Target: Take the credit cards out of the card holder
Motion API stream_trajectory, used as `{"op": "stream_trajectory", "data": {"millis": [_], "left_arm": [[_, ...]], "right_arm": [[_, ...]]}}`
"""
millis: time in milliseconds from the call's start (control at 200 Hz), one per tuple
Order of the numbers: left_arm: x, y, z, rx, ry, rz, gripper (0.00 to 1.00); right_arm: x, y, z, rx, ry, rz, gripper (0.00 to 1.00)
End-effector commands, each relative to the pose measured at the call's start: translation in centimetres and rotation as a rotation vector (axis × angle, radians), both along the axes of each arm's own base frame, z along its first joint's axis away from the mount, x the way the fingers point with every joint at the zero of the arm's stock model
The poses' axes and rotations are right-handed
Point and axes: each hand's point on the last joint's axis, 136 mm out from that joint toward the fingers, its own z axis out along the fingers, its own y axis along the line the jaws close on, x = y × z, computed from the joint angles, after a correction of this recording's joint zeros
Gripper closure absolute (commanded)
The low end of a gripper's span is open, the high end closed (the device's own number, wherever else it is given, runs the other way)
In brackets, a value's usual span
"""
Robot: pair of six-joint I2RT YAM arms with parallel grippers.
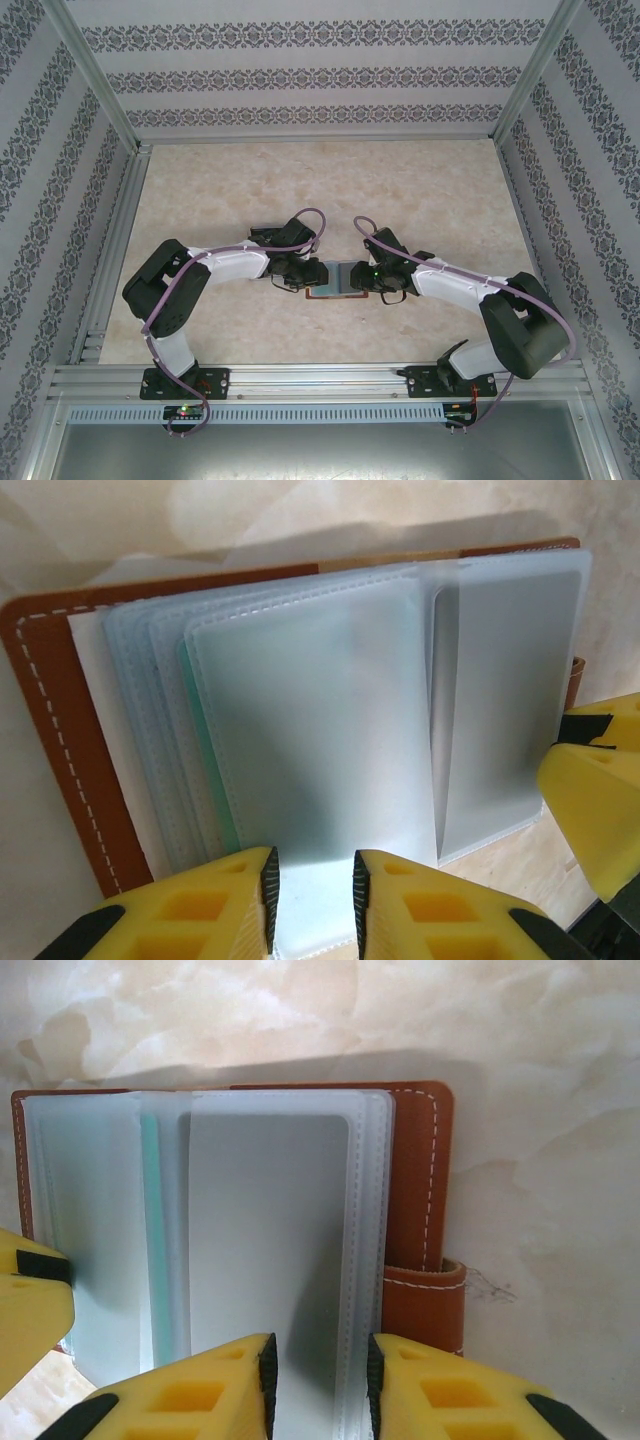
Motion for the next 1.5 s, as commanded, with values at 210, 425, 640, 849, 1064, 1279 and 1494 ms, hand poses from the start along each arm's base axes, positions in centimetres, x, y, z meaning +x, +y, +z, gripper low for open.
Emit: {"op": "stream_trajectory", "data": {"millis": [210,425,640,849,1064,1279,1494], "left_arm": [[-0.5,0.3,-0.8,0.020,0.034,0.001,0.71],[-0.5,0.3,-0.8,0.021,0.033,-0.001,0.71],[-0.5,0.3,-0.9,0.023,0.038,-0.002,0.71],[-0.6,0.3,-1.1,0.022,0.045,-0.004,0.71],[-0.6,0.2,-1.1,0.019,0.046,-0.004,0.71],[-0.6,0.2,-1.2,0.019,0.048,-0.006,0.71],[-0.6,0.2,-1.1,0.017,0.049,-0.007,0.71]], "right_arm": [[0.9,-0.8,1.9,-0.064,-0.068,-0.031,0.62],[0.8,0.0,1.2,-0.044,-0.037,-0.006,0.63],[0.5,0.6,0.2,-0.037,-0.011,0.011,0.64],[0.4,1.2,0.4,-0.027,-0.012,0.024,0.65],[0.3,1.6,0.6,-0.021,-0.016,0.034,0.65],[0.4,2.1,1.2,-0.005,-0.025,0.042,0.65],[0.4,2.4,2.1,0.013,-0.042,0.046,0.64]]}}
